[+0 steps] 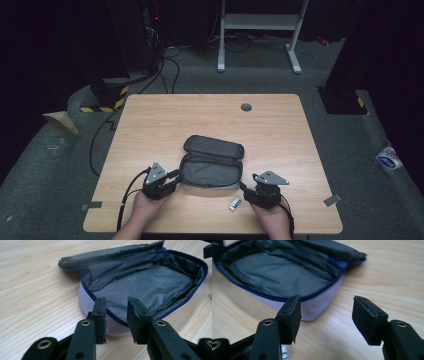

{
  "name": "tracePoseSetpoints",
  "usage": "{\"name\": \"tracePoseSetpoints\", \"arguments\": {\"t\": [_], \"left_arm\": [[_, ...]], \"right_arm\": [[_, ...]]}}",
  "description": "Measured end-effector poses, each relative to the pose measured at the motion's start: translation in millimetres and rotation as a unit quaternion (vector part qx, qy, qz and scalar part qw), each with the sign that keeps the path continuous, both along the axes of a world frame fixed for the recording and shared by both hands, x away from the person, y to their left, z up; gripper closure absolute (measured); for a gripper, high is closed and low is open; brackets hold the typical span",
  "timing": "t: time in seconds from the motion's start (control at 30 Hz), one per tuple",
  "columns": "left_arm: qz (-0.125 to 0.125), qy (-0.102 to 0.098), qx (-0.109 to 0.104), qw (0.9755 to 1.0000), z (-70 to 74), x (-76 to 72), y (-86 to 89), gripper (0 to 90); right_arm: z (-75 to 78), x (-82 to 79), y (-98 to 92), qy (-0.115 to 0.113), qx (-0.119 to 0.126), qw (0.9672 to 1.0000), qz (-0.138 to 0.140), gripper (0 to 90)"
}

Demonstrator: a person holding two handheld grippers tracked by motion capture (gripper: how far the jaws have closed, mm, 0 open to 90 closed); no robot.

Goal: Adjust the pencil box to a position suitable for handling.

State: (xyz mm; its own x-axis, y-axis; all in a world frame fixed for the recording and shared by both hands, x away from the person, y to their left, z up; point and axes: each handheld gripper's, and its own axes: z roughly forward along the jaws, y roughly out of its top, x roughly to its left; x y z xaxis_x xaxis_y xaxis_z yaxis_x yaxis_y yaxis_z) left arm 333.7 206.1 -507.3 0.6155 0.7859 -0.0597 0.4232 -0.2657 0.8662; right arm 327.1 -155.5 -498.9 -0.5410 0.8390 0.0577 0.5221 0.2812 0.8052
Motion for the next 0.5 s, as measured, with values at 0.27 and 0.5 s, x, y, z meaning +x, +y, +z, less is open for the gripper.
{"name": "tracePoseSetpoints", "arguments": {"t": [0.27, 0.5], "left_arm": [[0.013, 0.000, -0.010, 0.9999, 1.2, -3.6, 1.3, 59.5], [0.003, 0.004, -0.014, 0.9999, 3.6, -10.0, 4.9, 55.1]], "right_arm": [[-5.5, -0.5, 12.8, 0.008, -0.017, 0.9995, 0.024, 39.1], [-8.6, 4.1, 13.3, 0.013, -0.017, 0.9996, 0.021, 41.4]]}}
